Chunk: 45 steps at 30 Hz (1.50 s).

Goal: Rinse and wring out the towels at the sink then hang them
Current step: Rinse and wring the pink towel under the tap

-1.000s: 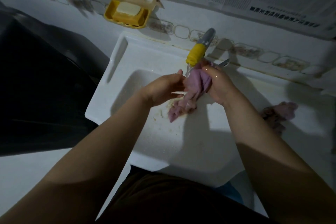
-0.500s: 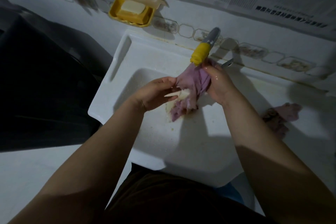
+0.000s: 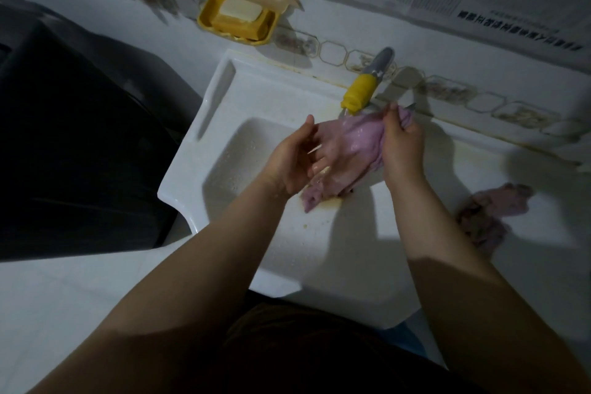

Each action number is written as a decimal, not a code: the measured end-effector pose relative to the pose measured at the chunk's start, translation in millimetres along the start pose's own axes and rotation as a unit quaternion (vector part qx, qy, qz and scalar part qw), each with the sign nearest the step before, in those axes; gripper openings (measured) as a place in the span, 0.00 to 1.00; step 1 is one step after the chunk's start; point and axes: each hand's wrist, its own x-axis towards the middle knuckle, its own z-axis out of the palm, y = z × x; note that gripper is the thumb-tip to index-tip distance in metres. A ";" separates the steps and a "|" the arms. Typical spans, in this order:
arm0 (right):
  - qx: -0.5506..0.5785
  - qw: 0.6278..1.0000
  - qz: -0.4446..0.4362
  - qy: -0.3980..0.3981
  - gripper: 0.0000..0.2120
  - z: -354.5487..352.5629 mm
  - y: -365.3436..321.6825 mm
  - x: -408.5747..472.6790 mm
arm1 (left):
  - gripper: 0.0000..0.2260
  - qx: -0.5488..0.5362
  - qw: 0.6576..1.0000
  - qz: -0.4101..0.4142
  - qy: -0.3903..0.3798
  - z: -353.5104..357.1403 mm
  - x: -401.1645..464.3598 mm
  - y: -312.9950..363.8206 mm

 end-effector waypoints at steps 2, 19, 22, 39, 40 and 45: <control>-0.058 0.997 -0.040 -0.008 0.12 10.1 1.9 -9.3 | 0.18 -0.009 1.000 -0.018 0.001 14.5 0.7 -2.9; -0.292 0.946 -0.073 -0.118 0.14 54.1 6.3 -23.2 | 0.31 -0.023 1.000 -0.006 0.012 23.6 -23.8 -15.5; -0.311 0.945 -0.069 -0.070 0.15 55.7 7.8 -9.0 | 0.29 -0.014 1.000 0.002 0.020 27.1 -26.9 -15.8; 0.117 0.969 0.172 -0.135 0.12 34.2 1.3 5.2 | 0.08 0.016 0.999 0.035 0.029 -4.9 -14.6 -1.7; 0.146 0.960 0.181 -0.157 0.11 31.6 2.9 5.9 | 0.09 0.038 0.998 0.045 0.035 -6.4 -12.8 -2.3; 0.273 0.902 0.212 -0.258 0.15 24.8 -0.3 3.1 | 0.10 0.062 0.994 0.066 0.065 -12.6 -10.2 -7.2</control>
